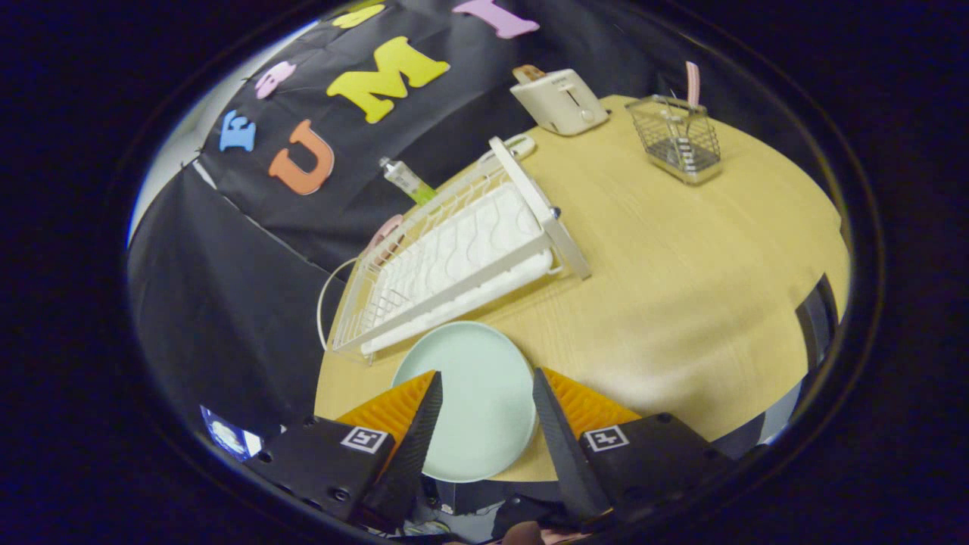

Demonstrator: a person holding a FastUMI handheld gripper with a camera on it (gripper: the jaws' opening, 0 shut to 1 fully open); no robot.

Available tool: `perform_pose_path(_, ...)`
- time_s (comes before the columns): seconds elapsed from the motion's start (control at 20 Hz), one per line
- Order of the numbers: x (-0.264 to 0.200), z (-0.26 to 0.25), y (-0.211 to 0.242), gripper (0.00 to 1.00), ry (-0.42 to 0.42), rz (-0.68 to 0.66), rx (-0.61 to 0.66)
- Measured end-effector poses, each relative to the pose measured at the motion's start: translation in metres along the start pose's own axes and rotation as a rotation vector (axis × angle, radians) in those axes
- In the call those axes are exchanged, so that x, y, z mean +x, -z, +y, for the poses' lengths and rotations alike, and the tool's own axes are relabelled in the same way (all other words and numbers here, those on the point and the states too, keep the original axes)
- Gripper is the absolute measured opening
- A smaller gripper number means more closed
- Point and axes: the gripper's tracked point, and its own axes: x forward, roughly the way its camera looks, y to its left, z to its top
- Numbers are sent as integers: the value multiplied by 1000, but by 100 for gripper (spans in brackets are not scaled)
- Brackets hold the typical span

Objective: Take the plate from the dish rack, then take the spoon from the basket and place it into the plate.

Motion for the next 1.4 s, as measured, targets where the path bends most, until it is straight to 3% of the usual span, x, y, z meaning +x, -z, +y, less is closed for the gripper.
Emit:
perform_pose_path(0.1,-25,-16,-26,87,47,-146,-143)
perform_pose_path(0.3,-73,-68,-83,98,229,-442,-378)
perform_pose_path(0.55,-103,-119,-129,99,335,-587,-436)
perform_pose_path(0.95,-74,-200,-218,98,361,-597,-401)
perform_pose_path(1.15,-48,-244,-254,98,349,-568,-316)
perform_pose_path(1.4,-19,-262,-278,91,349,-517,-295)
